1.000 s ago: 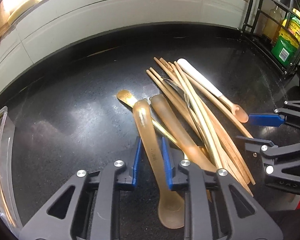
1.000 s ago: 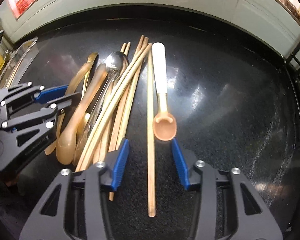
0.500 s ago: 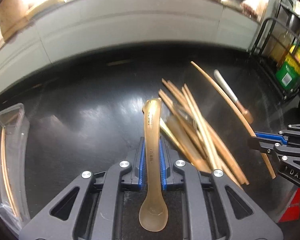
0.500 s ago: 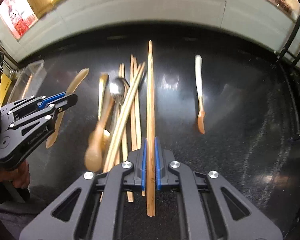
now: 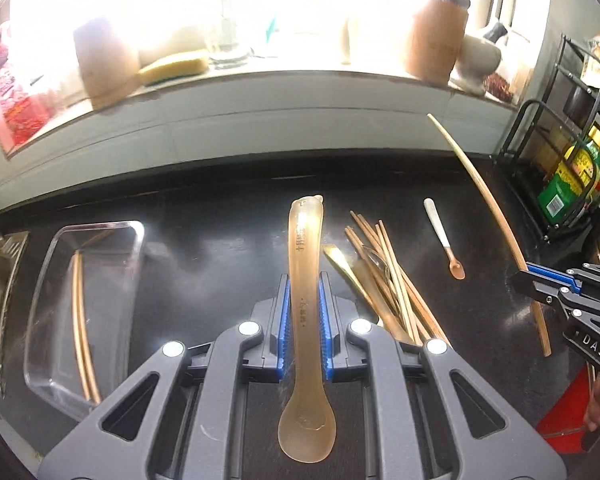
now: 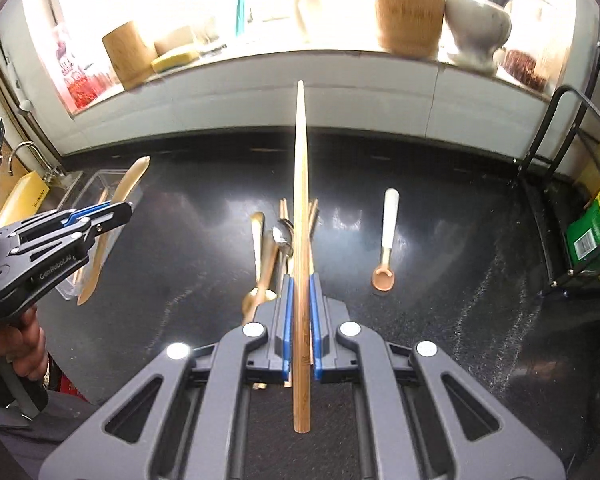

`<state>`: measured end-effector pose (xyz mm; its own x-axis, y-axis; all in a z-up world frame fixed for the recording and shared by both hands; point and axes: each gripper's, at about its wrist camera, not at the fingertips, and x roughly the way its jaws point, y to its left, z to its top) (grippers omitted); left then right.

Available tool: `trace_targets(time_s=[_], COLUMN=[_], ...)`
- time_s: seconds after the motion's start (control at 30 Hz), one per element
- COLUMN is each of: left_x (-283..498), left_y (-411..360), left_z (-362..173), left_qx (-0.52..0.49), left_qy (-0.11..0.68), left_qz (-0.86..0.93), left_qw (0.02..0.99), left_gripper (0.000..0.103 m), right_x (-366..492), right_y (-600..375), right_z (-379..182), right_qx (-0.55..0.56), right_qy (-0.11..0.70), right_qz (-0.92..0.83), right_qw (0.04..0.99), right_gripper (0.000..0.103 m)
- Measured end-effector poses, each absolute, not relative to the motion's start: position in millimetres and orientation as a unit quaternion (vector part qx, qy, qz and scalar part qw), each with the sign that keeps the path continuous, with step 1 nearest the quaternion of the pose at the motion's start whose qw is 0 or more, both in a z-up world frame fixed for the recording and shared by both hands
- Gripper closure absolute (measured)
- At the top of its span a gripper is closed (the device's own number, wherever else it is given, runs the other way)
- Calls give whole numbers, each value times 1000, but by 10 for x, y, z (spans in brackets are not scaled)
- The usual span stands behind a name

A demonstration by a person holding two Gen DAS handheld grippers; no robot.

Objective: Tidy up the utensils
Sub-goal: 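Carry the spoon and chopstick over the clear tray with both tools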

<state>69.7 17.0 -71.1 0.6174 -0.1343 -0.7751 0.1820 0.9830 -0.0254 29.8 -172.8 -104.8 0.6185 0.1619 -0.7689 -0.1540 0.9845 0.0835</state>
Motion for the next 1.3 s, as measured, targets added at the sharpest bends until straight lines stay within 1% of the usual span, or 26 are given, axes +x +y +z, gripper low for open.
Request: trace_targets(time_s=[0.27, 0.47, 0.7, 1.07, 1.3], left_x=[447, 326, 229, 32, -80], left_y=[295, 519, 1036, 2064, 2500], left_z=[-611, -580, -534, -467, -457], left_qx=[29, 22, 1, -37, -51], left_qy=[422, 418, 416, 409, 406], left_qz=[-68, -42, 11, 111, 152], left_qw=[904, 907, 909, 905, 900], left_gripper=[91, 91, 91, 91, 91], right_x=[67, 52, 170, 308, 379], right_y=[-1571, -1344, -809, 355, 959], right_z=[-947, -918, -828, -810, -830], right_qx=[3, -6, -28, -76, -98], right_qy=[414, 413, 407, 398, 397], right_qz=[97, 116, 165, 261, 307], right_qw=[905, 903, 898, 876, 859], right_gripper=[95, 95, 95, 95, 95])
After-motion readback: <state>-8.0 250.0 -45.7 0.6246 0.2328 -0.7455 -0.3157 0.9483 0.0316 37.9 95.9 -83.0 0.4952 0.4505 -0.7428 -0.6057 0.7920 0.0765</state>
